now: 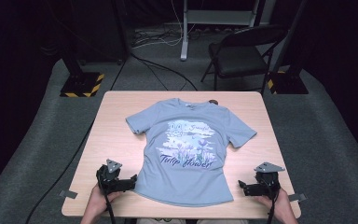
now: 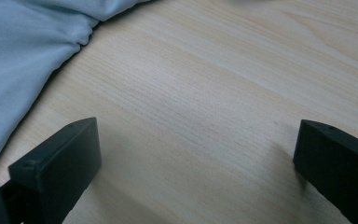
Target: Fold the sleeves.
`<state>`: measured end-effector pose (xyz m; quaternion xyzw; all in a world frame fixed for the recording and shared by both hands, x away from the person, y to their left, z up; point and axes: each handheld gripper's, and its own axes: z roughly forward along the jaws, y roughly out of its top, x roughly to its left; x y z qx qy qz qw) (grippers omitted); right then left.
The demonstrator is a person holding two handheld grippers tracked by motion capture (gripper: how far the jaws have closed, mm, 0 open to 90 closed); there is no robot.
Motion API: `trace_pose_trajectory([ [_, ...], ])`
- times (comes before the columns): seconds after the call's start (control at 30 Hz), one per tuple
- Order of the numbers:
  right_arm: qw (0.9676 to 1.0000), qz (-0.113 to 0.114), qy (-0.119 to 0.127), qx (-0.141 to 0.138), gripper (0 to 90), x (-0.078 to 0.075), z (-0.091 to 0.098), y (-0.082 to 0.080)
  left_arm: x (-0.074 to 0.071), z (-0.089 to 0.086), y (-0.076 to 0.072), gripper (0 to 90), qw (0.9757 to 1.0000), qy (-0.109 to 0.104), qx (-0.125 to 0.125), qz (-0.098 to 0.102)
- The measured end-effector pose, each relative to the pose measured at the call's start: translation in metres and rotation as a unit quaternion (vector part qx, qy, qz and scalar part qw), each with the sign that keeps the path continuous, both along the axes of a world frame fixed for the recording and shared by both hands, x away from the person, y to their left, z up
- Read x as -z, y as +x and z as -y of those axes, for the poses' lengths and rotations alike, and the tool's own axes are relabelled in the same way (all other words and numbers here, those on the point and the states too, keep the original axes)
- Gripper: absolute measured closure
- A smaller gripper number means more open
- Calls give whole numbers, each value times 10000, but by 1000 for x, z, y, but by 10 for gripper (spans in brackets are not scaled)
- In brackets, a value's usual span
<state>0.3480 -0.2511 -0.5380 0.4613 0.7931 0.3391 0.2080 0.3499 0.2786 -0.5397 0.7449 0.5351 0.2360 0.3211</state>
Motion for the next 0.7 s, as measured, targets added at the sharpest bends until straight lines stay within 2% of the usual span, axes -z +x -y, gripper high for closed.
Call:
trace_pose_trajectory([
  [0.07,10000,-29,-25,-35,0,-1,1,0,-1,-3,1,5,9997,34,223,-58],
  [0.13,9999,-107,-40,-21,0,-2,0,0,-2,-4,3,26,9996,36,272,-105],
  [0.2,9999,-129,-50,4,0,-2,-1,0,-4,-7,5,35,9995,-48,280,-149],
  [0.23,9999,-138,-40,21,0,-2,-1,0,-5,-8,5,35,9991,-160,340,-189],
  [0.3,9996,-249,89,43,0,-5,-2,3,-8,-7,8,26,9988,-230,401,-166],
  [0.33,9996,-249,89,43,0,-5,-2,3,-8,-7,8,21,9988,-230,401,-166],
  [0.37,9996,-194,201,79,9,-8,-3,4,-10,-5,11,15,9986,-246,454,-146],
  [0.53,9995,-177,268,68,14,-13,-10,7,-15,1,17,3,9981,-305,526,-91],
  [0.7,9996,-150,227,69,19,-15,-18,12,-18,8,26,3,9978,-320,566,-98],
])
